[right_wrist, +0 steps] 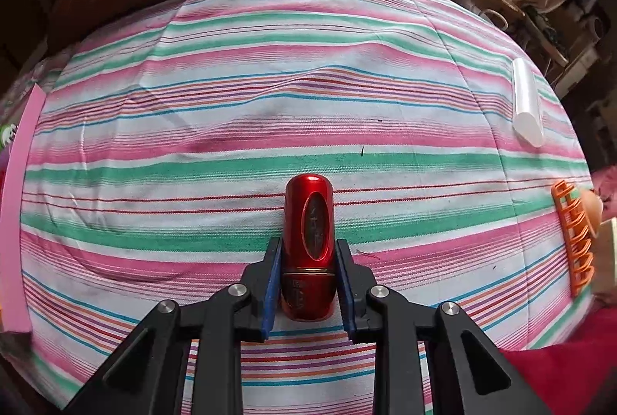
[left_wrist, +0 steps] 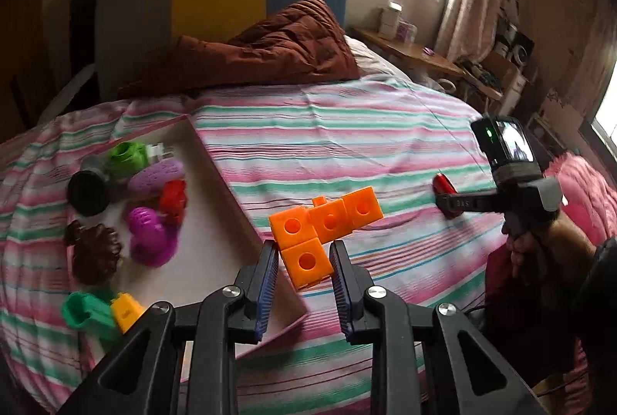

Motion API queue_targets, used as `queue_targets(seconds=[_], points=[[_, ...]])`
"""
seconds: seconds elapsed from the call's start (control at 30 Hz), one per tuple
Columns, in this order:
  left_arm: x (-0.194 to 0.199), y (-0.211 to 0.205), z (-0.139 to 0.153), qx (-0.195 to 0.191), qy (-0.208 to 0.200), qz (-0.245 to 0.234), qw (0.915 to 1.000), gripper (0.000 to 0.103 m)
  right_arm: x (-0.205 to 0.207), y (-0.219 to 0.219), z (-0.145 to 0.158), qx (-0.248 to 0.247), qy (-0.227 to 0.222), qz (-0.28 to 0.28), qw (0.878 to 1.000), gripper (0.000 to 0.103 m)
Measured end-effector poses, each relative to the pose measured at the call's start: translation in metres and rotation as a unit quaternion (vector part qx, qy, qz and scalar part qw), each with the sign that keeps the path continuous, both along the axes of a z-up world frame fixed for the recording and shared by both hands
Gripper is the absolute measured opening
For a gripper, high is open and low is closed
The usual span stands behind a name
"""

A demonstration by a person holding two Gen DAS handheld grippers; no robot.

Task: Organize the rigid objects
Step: 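Close the right gripper around the red cylinder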

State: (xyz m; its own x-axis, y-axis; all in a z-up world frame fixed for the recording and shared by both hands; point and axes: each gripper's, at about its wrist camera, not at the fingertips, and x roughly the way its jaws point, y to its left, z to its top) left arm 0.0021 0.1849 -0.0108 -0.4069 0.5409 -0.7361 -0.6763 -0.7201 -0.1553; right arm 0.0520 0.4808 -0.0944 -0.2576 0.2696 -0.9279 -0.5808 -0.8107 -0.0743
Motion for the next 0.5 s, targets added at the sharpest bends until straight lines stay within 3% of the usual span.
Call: queue_targets(seconds=[0.13, 0.3, 0.5], points=[[-0.016, -0.04, 0.006, 0.022, -0.014, 0.05, 0.9984, 0.027, 0.001, -0.004, 0.001, 0.006, -0.002, 0.003, 1.0, 0.026], [-0.035, -0.099, 0.006, 0.032, -0.025, 0.131, 0.9905, 0.027, 0.005, -0.014, 0.005, 0.008, -0.003, 0.005, 1.0, 0.026], [-0.038, -0.107, -0.016, 0.02, -0.058, 0.14, 0.9883, 0.027, 0.002, -0.011, 0.004, 0.006, -0.002, 0.004, 1.0, 0.026]])
